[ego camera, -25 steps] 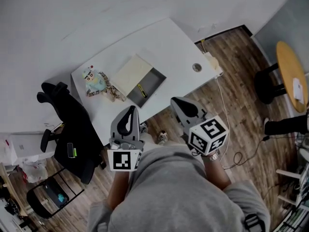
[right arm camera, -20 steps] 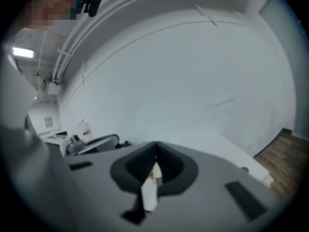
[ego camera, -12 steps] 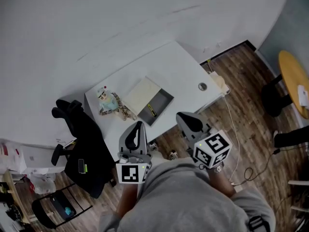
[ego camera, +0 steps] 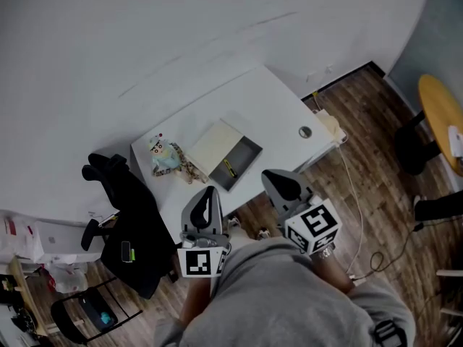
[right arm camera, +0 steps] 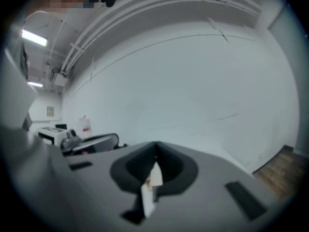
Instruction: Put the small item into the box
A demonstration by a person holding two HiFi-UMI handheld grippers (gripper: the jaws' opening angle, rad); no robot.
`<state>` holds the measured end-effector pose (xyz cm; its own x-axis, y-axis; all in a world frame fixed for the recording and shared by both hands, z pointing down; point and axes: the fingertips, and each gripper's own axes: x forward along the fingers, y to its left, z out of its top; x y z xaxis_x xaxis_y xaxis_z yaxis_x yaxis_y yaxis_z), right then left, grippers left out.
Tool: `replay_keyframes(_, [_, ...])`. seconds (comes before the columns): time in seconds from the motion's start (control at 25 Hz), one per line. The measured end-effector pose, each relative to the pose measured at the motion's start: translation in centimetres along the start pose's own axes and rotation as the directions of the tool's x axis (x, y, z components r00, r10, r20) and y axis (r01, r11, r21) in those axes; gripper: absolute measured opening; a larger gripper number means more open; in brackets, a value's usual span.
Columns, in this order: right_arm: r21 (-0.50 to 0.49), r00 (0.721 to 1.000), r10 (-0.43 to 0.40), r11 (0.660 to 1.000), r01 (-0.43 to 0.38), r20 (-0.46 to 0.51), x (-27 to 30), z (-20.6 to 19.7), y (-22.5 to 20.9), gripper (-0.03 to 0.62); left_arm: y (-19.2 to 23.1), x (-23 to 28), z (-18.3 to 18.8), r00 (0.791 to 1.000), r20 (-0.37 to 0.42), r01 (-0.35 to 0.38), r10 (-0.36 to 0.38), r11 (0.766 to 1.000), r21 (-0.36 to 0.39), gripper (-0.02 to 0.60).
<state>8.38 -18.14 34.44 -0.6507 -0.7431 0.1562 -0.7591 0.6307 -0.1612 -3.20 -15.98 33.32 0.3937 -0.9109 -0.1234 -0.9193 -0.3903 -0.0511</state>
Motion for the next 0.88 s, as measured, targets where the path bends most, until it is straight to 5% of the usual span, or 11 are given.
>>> replay_keyframes(0.88, [0.034, 0.999, 0.026, 0.999, -0.027, 0.02, 0.63, 0.03, -0.14, 0.032, 0.03, 0.2, -0.41, 1.0, 0.003, -0.017, 0.017, 1.0, 0.008, 0.037])
